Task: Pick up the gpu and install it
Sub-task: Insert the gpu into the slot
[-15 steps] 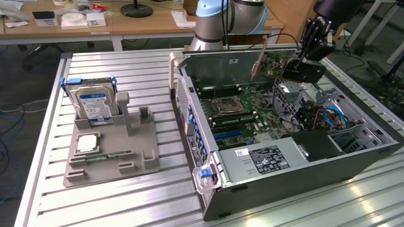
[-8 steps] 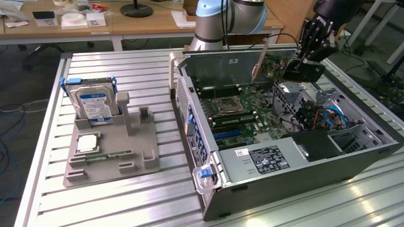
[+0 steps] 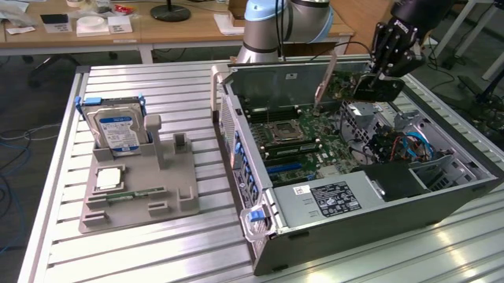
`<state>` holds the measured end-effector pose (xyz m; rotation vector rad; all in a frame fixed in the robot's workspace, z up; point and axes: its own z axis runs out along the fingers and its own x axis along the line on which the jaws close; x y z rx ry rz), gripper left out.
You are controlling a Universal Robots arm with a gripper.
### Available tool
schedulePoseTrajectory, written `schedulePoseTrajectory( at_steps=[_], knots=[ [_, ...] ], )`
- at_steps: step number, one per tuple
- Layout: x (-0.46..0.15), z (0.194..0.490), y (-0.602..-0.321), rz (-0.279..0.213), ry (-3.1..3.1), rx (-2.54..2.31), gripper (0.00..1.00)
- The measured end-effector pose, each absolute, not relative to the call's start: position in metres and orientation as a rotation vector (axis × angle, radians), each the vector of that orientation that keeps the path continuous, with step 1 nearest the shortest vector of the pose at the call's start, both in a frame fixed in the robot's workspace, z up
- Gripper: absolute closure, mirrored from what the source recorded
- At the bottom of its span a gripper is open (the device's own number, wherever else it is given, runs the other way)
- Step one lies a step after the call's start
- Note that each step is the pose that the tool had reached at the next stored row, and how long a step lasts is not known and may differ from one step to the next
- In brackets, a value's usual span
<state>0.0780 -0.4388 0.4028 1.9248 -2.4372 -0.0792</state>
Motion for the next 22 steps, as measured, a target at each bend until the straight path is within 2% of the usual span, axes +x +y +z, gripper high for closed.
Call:
schedulePoseTrajectory(
  at_steps=[22],
  knots=[
    [0.077,0.4004,-0.4387,-0.08,-2.352,2.028,0.74]
  ],
)
